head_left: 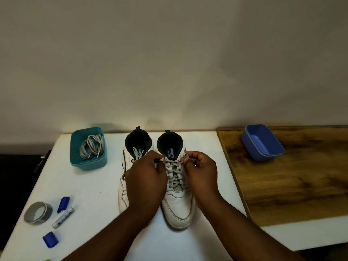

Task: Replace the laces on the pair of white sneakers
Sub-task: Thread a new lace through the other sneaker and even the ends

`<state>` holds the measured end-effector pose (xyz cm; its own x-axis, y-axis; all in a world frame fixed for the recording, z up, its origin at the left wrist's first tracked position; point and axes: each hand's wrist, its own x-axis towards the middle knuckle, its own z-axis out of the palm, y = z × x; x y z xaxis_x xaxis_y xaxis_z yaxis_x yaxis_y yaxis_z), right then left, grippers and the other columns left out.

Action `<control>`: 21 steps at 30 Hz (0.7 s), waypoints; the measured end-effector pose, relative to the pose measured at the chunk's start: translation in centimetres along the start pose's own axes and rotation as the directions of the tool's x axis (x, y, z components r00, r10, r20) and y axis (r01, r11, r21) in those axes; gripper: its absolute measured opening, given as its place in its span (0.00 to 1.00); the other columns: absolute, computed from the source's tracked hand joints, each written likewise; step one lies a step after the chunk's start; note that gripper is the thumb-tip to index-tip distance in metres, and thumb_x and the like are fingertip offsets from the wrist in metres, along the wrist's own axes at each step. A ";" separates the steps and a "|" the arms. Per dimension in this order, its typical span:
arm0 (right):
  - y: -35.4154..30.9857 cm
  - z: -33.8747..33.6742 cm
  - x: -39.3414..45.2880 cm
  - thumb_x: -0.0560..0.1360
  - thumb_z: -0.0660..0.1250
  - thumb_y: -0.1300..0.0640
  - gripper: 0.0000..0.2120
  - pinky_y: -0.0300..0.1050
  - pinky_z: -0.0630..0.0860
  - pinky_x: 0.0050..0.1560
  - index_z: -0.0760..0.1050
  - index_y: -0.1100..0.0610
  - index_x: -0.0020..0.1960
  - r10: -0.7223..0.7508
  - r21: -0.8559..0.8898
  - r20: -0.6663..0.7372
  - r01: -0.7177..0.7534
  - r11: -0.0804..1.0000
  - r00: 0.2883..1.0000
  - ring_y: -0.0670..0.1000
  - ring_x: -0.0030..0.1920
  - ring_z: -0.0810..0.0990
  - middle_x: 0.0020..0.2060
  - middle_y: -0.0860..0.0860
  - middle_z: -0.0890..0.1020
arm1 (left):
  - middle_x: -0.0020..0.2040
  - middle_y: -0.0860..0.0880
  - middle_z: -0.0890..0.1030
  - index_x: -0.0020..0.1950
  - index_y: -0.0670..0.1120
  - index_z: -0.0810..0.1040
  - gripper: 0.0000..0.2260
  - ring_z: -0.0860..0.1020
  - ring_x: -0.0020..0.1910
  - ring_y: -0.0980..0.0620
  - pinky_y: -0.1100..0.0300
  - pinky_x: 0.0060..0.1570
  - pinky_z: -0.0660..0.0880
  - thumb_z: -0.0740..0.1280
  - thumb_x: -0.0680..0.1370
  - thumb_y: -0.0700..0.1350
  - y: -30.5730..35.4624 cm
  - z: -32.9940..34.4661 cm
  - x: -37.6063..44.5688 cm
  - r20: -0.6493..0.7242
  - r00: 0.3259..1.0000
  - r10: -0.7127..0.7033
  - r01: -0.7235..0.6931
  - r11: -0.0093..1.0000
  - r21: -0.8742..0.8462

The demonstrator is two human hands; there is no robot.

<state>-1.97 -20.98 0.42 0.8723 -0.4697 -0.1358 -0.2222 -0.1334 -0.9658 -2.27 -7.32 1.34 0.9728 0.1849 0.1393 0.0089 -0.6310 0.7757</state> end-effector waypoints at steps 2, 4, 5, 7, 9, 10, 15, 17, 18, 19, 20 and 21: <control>-0.2 0.0 0.0 0.78 0.72 0.59 0.07 0.47 0.83 0.55 0.82 0.49 0.53 -0.013 0.033 0.008 0.013 0.999 1.000 0.44 0.48 0.85 0.46 0.45 0.87 | 0.42 0.62 0.81 0.50 0.58 0.81 0.03 0.80 0.46 0.56 0.46 0.52 0.78 0.68 0.78 0.50 -0.2 0.0 0.2 0.032 0.999 0.036 -0.036 0.999 -0.017; -0.7 0.1 0.1 0.79 0.72 0.60 0.09 0.45 0.83 0.51 0.81 0.51 0.56 0.039 0.171 0.078 -0.052 0.984 0.996 0.44 0.45 0.86 0.46 0.48 0.87 | 0.45 0.62 0.83 0.53 0.61 0.81 0.09 0.81 0.49 0.57 0.46 0.55 0.77 0.64 0.76 0.58 -0.5 0.4 0.6 0.101 0.995 0.021 -0.010 0.994 -0.109; -1.0 0.2 0.1 0.79 0.71 0.61 0.09 0.42 0.83 0.48 0.80 0.52 0.58 0.077 0.245 0.128 -0.106 0.964 0.989 0.43 0.42 0.85 0.46 0.49 0.87 | 0.46 0.63 0.84 0.53 0.63 0.81 0.11 0.81 0.52 0.57 0.45 0.57 0.77 0.63 0.75 0.61 -0.6 0.6 0.8 0.130 0.992 0.007 0.012 0.989 -0.146; -1.4 0.2 -0.1 0.81 0.68 0.62 0.07 0.37 0.80 0.42 0.79 0.56 0.58 0.109 0.295 0.196 -0.164 0.941 0.975 0.41 0.35 0.82 0.44 0.50 0.87 | 0.46 0.64 0.84 0.54 0.66 0.81 0.12 0.81 0.55 0.54 0.43 0.59 0.76 0.62 0.74 0.63 -0.8 1.0 1.0 0.169 0.986 0.005 0.027 0.983 -0.183; -1.2 0.1 0.0 0.82 0.67 0.61 0.05 0.39 0.81 0.43 0.81 0.56 0.56 0.104 0.249 0.220 -0.158 0.955 0.970 0.43 0.35 0.80 0.42 0.50 0.87 | 0.47 0.65 0.84 0.53 0.66 0.82 0.11 0.81 0.56 0.55 0.43 0.60 0.76 0.64 0.75 0.61 -0.8 1.1 0.9 0.173 0.985 0.027 0.010 0.978 -0.207; -1.1 0.0 0.0 0.82 0.67 0.60 0.06 0.40 0.81 0.44 0.81 0.55 0.56 0.096 0.225 0.230 -0.149 0.963 0.968 0.44 0.36 0.80 0.41 0.50 0.87 | 0.49 0.66 0.84 0.53 0.65 0.82 0.10 0.81 0.56 0.56 0.44 0.61 0.76 0.64 0.75 0.60 -0.7 1.0 0.9 0.162 0.986 0.037 -0.001 0.977 -0.213; -1.2 0.0 -0.2 0.82 0.67 0.61 0.08 0.41 0.83 0.51 0.83 0.56 0.57 0.058 0.197 0.266 -0.113 0.974 0.962 0.48 0.48 0.86 0.47 0.52 0.88 | 0.48 0.64 0.85 0.52 0.61 0.84 0.09 0.82 0.52 0.62 0.48 0.60 0.78 0.68 0.78 0.47 -0.3 0.8 0.7 0.122 0.991 0.053 -0.011 0.946 -0.324; -1.2 0.1 -0.3 0.81 0.68 0.62 0.07 0.43 0.83 0.52 0.82 0.57 0.58 0.067 0.246 0.260 -0.133 0.960 0.963 0.50 0.50 0.87 0.48 0.53 0.88 | 0.47 0.60 0.86 0.54 0.58 0.83 0.10 0.83 0.50 0.63 0.56 0.56 0.80 0.71 0.79 0.43 -0.1 0.8 0.6 0.115 0.992 0.049 -0.002 0.924 -0.383; -1.2 0.2 -0.3 0.81 0.69 0.62 0.07 0.44 0.83 0.52 0.81 0.57 0.58 0.084 0.280 0.250 -0.155 0.947 0.965 0.50 0.49 0.87 0.48 0.54 0.88 | 0.46 0.57 0.86 0.56 0.56 0.81 0.11 0.83 0.48 0.62 0.63 0.52 0.79 0.73 0.79 0.41 0.1 0.8 0.5 0.121 0.992 0.026 0.028 0.906 -0.423; -1.2 0.2 -0.3 0.80 0.69 0.63 0.07 0.44 0.83 0.51 0.81 0.59 0.57 0.103 0.308 0.239 -0.177 0.935 0.965 0.50 0.47 0.87 0.47 0.55 0.88 | 0.44 0.55 0.85 0.56 0.54 0.79 0.11 0.84 0.45 0.62 0.68 0.47 0.77 0.74 0.77 0.41 0.2 0.8 0.5 0.127 0.992 0.003 0.054 0.895 -0.443; -1.2 0.1 -0.3 0.80 0.70 0.63 0.06 0.43 0.83 0.48 0.80 0.60 0.56 0.117 0.326 0.231 -0.190 0.926 0.966 0.49 0.44 0.87 0.45 0.55 0.88 | 0.43 0.54 0.85 0.53 0.53 0.78 0.11 0.84 0.43 0.62 0.72 0.43 0.75 0.75 0.76 0.42 0.3 0.8 0.6 0.127 0.992 -0.010 0.065 0.896 -0.439; -1.2 0.1 -0.3 0.80 0.70 0.62 0.05 0.42 0.82 0.46 0.81 0.61 0.55 0.122 0.330 0.227 -0.195 0.924 0.966 0.47 0.41 0.86 0.43 0.55 0.88 | 0.42 0.55 0.85 0.50 0.52 0.79 0.09 0.83 0.42 0.62 0.73 0.41 0.74 0.76 0.76 0.42 0.2 0.9 0.6 0.125 0.992 0.001 0.051 0.909 -0.414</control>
<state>-1.95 -20.61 1.58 0.9146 -0.2716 -0.2997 -0.2315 0.2559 -0.9386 -1.46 -8.01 1.08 0.9942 0.0884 0.0617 -0.0375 -0.2526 0.9668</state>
